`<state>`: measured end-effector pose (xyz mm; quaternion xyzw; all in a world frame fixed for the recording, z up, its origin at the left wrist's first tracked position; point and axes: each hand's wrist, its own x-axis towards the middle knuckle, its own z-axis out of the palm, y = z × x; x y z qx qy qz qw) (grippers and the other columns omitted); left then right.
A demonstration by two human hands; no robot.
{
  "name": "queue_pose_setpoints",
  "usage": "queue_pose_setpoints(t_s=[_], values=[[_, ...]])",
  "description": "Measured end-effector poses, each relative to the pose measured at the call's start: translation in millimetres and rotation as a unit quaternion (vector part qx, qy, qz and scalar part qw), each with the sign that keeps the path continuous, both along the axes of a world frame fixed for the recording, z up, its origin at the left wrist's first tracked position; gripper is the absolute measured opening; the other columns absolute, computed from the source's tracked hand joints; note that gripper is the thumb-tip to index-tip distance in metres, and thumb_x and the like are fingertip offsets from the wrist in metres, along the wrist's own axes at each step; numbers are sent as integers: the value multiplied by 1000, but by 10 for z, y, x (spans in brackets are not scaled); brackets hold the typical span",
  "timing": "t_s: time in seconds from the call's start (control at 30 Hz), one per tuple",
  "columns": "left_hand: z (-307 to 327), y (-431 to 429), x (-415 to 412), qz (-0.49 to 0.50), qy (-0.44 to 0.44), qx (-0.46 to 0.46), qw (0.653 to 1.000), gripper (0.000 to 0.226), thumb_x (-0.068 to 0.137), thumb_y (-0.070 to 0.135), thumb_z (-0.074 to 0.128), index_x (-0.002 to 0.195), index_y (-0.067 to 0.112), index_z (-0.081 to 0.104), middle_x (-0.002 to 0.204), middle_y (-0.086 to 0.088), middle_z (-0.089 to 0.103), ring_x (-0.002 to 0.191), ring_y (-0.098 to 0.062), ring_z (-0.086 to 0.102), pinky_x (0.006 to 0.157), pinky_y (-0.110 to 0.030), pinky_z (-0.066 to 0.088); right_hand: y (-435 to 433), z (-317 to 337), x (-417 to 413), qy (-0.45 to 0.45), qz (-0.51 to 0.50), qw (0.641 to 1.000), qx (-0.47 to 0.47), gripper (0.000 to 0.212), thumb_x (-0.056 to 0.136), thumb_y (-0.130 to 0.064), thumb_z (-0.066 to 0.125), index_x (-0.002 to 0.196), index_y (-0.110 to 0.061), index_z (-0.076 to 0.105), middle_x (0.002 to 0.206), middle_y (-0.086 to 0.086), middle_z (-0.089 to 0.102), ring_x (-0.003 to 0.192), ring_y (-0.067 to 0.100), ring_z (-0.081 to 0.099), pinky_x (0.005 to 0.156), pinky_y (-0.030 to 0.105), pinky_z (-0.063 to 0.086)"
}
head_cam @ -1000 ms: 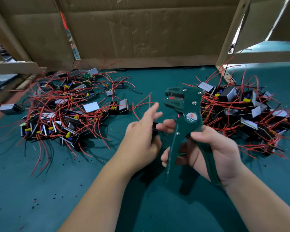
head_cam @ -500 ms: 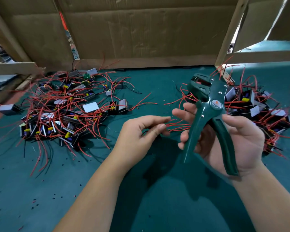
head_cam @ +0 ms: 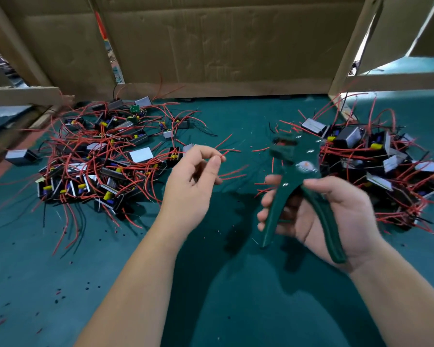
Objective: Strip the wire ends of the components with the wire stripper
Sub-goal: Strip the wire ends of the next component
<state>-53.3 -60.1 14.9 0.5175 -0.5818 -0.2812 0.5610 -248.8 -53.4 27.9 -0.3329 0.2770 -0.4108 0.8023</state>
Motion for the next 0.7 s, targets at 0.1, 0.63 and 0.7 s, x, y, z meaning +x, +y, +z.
queue_pose_setpoints(t_s=[0.1, 0.63, 0.7], values=[[31, 20, -28, 6, 13, -2, 1000, 14, 99, 11, 48, 89, 14, 56, 69, 3, 51, 59, -1, 48, 61, -9, 39, 63, -52, 107, 11, 63, 998, 16, 63, 45, -32, 79, 97, 1, 69, 82, 24, 64, 71, 39, 66, 66, 49, 57], [67, 61, 40, 41, -176, -137, 974, 9, 93, 12, 58, 93, 14, 67, 78, 0, 55, 76, -8, 50, 73, -14, 37, 131, -87, 149, 53, 111, 992, -41, 30, 63, -23, 67, 87, -5, 66, 73, 25, 59, 62, 38, 62, 62, 48, 54], [68, 58, 53, 50, -208, -149, 966, 11, 93, 12, 58, 91, 8, 68, 78, -1, 54, 75, -9, 48, 73, -15, 38, 131, -93, 146, 60, 109, 991, -46, 28, 65, -25, 64, 85, -6, 66, 72, 25, 60, 61, 38, 63, 61, 47, 55]])
